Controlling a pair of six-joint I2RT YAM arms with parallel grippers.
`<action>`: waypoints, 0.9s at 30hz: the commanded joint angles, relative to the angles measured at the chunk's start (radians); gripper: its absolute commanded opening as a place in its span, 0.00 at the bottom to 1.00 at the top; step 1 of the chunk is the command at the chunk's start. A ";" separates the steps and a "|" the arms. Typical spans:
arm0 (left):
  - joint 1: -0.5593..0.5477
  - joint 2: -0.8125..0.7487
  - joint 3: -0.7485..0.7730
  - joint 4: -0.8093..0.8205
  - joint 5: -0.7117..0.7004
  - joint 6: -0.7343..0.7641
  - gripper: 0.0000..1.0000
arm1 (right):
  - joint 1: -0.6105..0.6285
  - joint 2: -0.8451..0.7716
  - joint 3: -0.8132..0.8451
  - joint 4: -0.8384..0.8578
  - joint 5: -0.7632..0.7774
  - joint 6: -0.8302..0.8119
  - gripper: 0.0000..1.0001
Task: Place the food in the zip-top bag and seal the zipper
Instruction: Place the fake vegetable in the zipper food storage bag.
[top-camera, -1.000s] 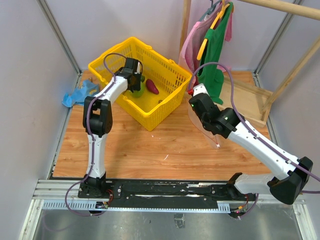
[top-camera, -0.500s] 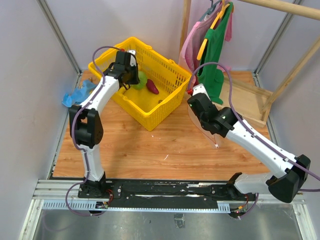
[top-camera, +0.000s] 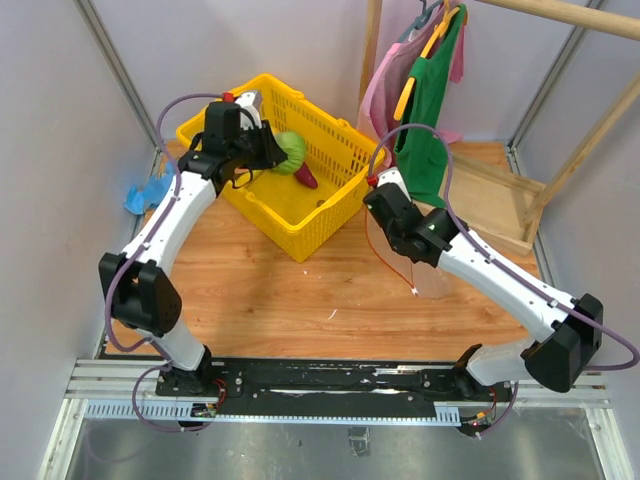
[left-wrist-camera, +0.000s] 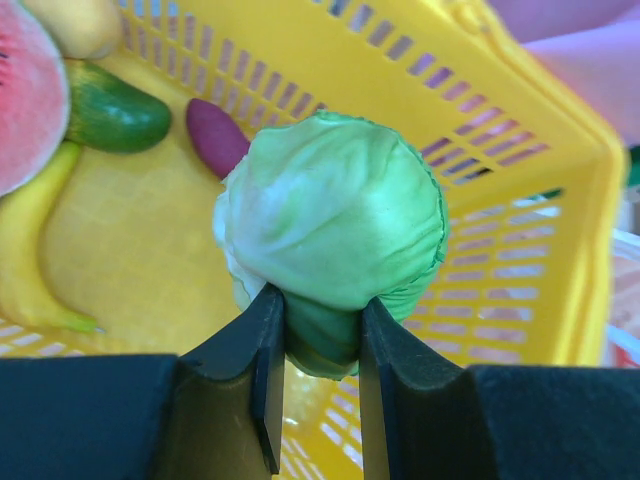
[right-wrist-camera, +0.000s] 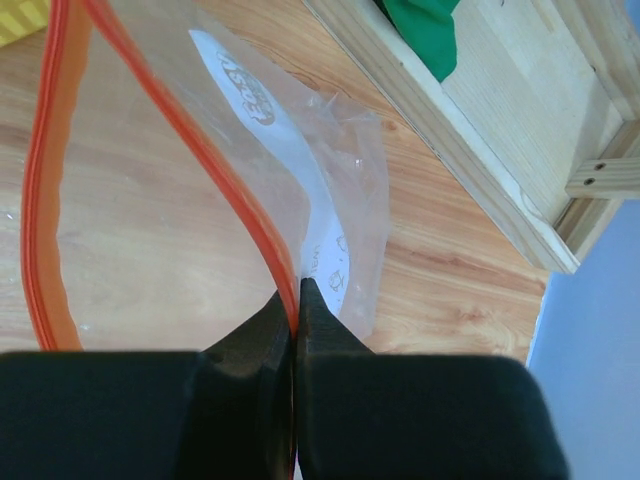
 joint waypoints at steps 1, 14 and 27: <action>-0.031 -0.116 -0.044 0.085 0.110 -0.057 0.00 | -0.024 0.018 0.063 0.008 -0.031 0.055 0.01; -0.187 -0.371 -0.294 0.326 0.243 -0.274 0.00 | -0.039 0.060 0.110 0.007 -0.130 0.141 0.01; -0.313 -0.474 -0.609 0.761 0.234 -0.548 0.00 | -0.059 0.015 0.098 0.055 -0.272 0.223 0.01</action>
